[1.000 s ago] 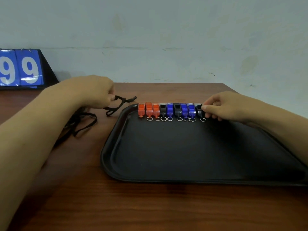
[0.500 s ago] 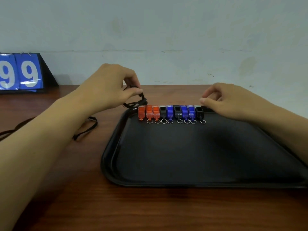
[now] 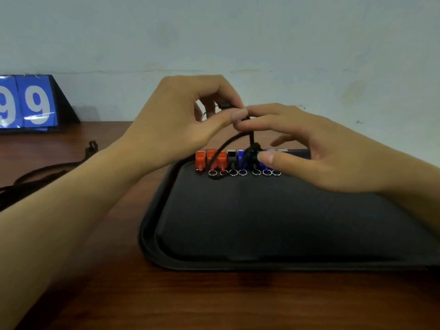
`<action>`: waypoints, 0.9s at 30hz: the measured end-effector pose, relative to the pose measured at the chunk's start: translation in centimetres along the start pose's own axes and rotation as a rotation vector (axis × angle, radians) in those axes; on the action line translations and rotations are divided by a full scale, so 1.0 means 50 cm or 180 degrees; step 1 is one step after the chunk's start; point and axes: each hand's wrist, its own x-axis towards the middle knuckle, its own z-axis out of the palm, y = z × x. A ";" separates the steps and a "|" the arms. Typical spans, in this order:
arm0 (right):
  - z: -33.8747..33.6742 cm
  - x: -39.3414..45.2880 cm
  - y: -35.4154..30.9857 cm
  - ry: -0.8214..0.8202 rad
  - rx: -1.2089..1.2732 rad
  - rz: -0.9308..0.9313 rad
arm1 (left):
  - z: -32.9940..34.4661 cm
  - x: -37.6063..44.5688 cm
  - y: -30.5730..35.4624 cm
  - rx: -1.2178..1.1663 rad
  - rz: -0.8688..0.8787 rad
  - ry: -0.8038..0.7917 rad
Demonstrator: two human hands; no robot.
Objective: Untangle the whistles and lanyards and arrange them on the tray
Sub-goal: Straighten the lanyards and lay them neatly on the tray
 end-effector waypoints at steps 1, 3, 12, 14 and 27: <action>0.002 -0.001 0.001 -0.0004 -0.0033 0.0009 | 0.004 -0.001 0.002 -0.0067 -0.0016 -0.0001; 0.004 -0.003 0.002 0.0016 -0.0089 0.0080 | 0.009 -0.003 0.001 -0.0107 -0.0073 -0.0027; -0.013 0.001 -0.021 0.0270 0.1499 0.0235 | 0.024 -0.011 0.003 -0.1132 -0.1198 -0.1265; -0.019 -0.001 -0.025 0.0094 0.1749 0.0180 | 0.029 -0.011 0.017 -0.1667 -0.1184 -0.1527; -0.026 0.005 0.041 0.0703 -0.0631 0.1065 | 0.002 -0.003 -0.042 -0.1255 -0.1194 -0.1241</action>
